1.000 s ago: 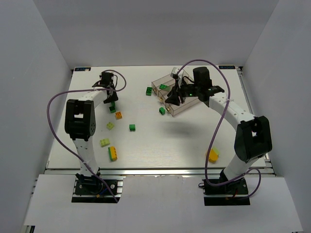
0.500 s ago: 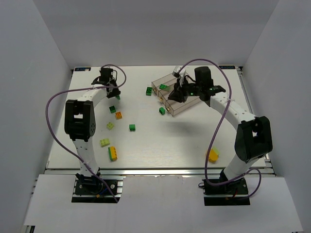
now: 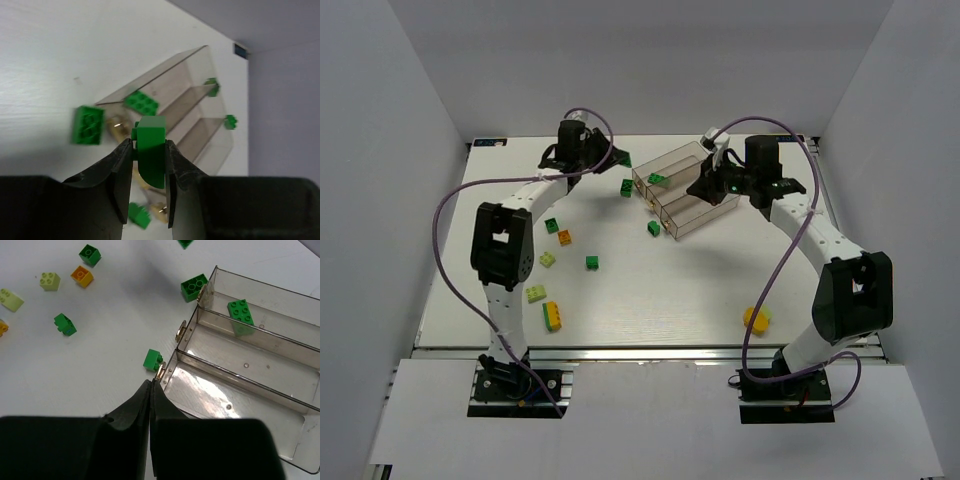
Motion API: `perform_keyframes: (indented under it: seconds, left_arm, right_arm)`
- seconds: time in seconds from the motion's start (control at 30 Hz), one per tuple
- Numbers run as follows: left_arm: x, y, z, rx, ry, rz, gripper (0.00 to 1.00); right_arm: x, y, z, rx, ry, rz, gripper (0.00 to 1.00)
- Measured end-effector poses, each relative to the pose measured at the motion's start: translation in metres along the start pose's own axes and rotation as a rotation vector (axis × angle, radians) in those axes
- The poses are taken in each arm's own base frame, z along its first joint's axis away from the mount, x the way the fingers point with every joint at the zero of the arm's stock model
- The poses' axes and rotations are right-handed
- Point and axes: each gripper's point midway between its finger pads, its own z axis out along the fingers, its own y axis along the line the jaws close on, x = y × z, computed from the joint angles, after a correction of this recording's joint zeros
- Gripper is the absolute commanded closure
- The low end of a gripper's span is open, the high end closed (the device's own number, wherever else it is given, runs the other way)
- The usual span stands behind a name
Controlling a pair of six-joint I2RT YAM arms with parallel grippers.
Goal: Sort the legos into containers by color
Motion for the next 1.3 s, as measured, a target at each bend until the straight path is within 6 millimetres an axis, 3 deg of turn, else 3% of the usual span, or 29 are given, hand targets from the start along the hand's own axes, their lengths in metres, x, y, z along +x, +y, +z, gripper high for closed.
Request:
perform_keyframes:
  seconds: [0.17, 0.27, 0.53, 0.9, 1.0, 1.3]
  left_arm:
    - [0.006, -0.05, 0.032, 0.131, 0.002, -0.035, 0.9]
    - [0.017, -0.058, 0.051, 0.153, 0.02, -0.063, 0.89]
    - [0.045, -0.042, 0.085, 0.105, 0.058, -0.122, 0.89]
    - [0.052, -0.039, 0.092, 0.056, 0.062, -0.121, 0.78]
    - [0.055, -0.038, 0.092, 0.046, 0.069, -0.12, 0.74]
    - [0.059, -0.034, 0.092, 0.02, 0.071, -0.117, 0.48]
  right_arm:
    - [0.006, -0.003, -0.001, 0.009, 0.004, 0.022, 0.94]
    - [0.01, -0.007, -0.004, 0.019, 0.008, 0.034, 0.94]
    - [0.007, -0.012, -0.011, 0.039, -0.002, 0.036, 0.93]
    - [0.006, -0.015, -0.014, 0.049, -0.006, 0.037, 0.85]
    - [0.006, -0.015, -0.014, 0.049, -0.006, 0.037, 0.84]
    - [0.007, -0.016, -0.014, 0.05, -0.006, 0.037, 0.74]
